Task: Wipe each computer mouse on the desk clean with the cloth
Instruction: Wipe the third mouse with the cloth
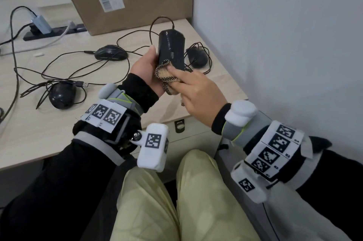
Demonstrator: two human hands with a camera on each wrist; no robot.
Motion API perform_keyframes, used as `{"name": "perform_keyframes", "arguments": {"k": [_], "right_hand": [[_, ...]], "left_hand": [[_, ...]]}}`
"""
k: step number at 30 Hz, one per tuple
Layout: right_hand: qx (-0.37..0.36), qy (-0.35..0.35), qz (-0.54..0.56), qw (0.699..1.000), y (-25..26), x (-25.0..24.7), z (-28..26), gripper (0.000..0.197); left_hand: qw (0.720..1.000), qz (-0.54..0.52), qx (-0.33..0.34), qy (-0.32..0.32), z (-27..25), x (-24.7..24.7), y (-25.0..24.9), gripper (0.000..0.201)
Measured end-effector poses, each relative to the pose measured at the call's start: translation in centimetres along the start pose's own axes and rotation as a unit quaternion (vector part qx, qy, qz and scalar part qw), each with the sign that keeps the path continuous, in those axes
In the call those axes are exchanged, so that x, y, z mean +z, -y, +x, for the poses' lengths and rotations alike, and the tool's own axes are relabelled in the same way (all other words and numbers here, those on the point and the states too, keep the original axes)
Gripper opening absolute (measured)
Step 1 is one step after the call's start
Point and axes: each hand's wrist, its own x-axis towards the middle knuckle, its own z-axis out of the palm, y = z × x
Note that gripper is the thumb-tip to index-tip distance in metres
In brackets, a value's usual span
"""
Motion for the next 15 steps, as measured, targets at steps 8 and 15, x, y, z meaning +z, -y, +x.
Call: {"name": "perform_keyframes", "arguments": {"k": [8,15], "right_hand": [[-0.022,-0.014,-0.064,0.998,0.0,-0.4,-0.4,0.033],[0.176,-0.033,-0.021,0.984,-2.0,-2.8,1.9,0.045]], "left_hand": [[0.996,0.013,-0.069,0.049,-0.9,-0.8,-0.1,0.045],[0.992,0.069,-0.106,0.023,-1.3,-0.5,1.8,0.031]]}}
